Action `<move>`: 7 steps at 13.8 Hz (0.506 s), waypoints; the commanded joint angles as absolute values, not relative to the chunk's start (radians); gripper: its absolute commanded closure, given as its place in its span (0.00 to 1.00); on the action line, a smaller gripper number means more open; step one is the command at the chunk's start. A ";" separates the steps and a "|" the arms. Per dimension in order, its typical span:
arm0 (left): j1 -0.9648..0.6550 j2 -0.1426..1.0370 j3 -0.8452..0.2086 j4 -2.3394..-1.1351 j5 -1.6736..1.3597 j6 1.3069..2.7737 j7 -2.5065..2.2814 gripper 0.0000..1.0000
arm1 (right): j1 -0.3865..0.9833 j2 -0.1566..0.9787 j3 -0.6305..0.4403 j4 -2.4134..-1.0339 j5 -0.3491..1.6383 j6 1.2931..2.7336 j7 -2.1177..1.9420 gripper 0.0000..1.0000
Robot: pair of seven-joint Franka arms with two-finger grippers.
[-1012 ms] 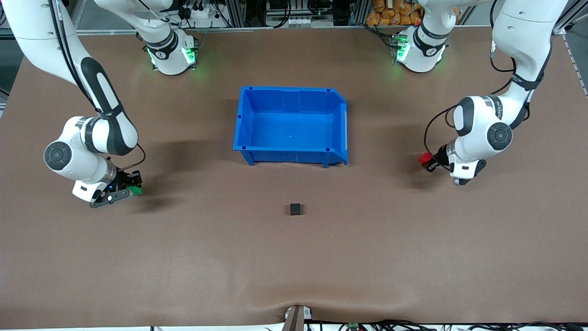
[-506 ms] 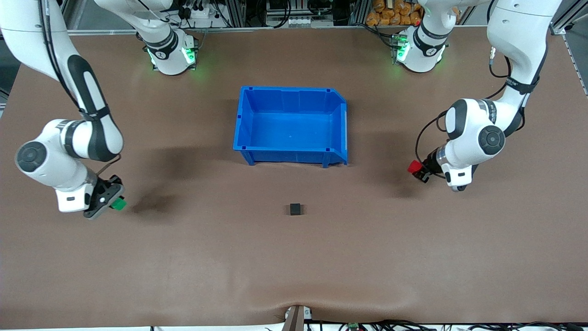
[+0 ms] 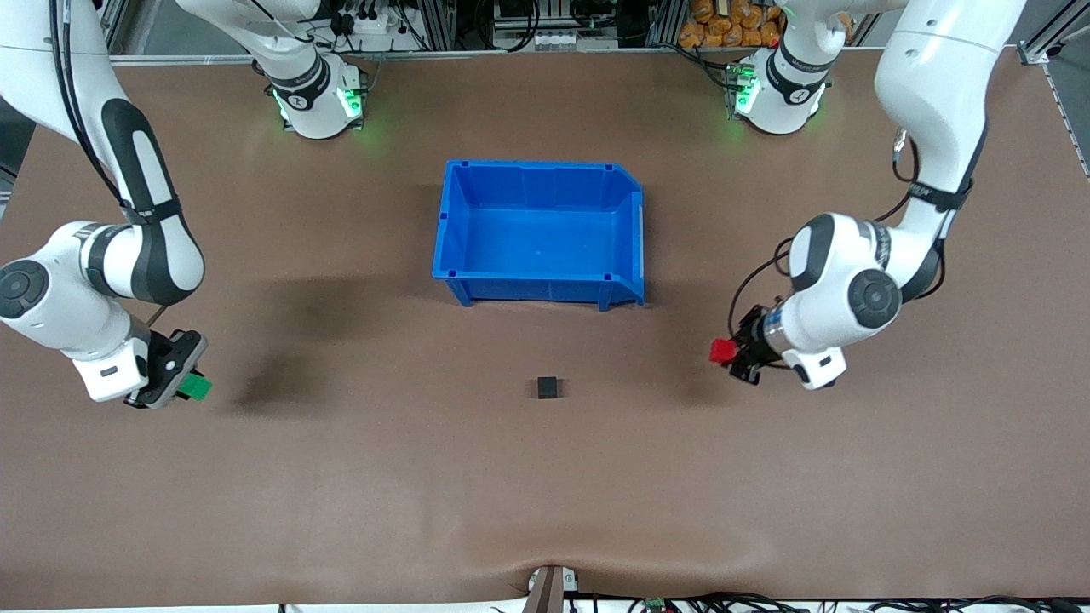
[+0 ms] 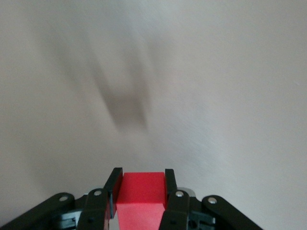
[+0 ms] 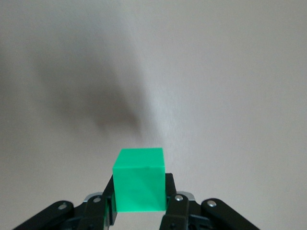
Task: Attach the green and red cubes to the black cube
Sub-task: 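Lift the green cube with the right gripper while the left gripper lifts red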
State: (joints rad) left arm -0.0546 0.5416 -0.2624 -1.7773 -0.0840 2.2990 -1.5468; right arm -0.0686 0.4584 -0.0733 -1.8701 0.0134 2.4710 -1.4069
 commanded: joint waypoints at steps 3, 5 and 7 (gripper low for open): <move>-0.130 0.702 -0.262 -1.523 -0.129 2.255 -1.673 1.00 | -0.061 0.552 0.012 -1.720 0.014 2.451 -1.505 1.00; -0.155 0.722 -0.261 -1.505 -0.173 2.255 -1.692 1.00 | -0.043 0.607 0.047 -1.640 0.014 2.439 -1.499 1.00; -0.211 0.780 -0.253 -1.436 -0.179 2.255 -1.758 1.00 | 0.001 0.653 0.052 -1.566 0.015 2.419 -1.497 1.00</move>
